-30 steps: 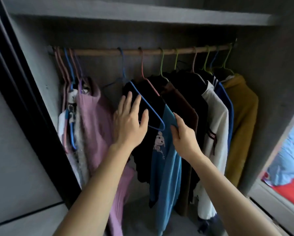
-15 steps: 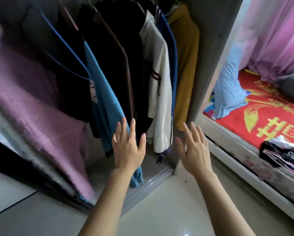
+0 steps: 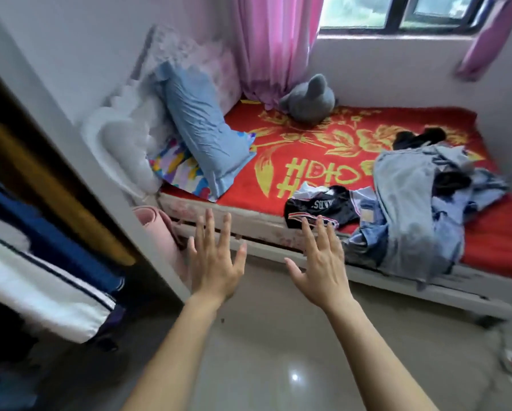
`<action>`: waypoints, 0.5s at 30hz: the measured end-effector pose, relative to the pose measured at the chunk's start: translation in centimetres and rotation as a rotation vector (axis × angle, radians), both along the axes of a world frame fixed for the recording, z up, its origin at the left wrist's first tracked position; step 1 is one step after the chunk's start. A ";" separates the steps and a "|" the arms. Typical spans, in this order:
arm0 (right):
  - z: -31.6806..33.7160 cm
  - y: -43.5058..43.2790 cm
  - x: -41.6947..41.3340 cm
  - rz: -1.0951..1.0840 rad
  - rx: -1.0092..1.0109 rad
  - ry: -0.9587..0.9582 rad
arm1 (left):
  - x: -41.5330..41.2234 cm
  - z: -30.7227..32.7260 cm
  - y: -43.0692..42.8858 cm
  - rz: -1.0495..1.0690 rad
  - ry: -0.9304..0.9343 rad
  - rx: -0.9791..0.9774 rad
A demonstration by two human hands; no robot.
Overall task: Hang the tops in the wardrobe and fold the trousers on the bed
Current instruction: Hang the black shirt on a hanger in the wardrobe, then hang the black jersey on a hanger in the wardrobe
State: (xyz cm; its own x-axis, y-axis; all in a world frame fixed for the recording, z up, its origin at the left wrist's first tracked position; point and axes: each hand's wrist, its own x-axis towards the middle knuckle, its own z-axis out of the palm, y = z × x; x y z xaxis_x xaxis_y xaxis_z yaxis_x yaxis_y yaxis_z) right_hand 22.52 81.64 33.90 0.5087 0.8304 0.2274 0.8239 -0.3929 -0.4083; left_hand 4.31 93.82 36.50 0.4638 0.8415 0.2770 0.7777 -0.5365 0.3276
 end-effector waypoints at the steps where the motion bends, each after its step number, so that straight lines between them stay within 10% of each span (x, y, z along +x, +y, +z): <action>1: -0.5 -0.4 2.3 -0.021 -0.015 0.006 | 2.4 -0.5 0.1 -0.036 0.017 -0.015; 15: -12.2 7.9 28.6 -0.202 -0.293 0.180 | 28.8 -14.1 13.9 -0.178 0.178 -0.315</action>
State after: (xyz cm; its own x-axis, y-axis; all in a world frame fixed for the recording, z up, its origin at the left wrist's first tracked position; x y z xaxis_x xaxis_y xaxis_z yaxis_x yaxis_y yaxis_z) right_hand 51.08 89.54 21.68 0.6787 0.7259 -0.1118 0.6435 -0.6611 -0.3858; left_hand 33.10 107.70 22.42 0.6273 0.7747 -0.0797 0.7413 -0.5627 0.3658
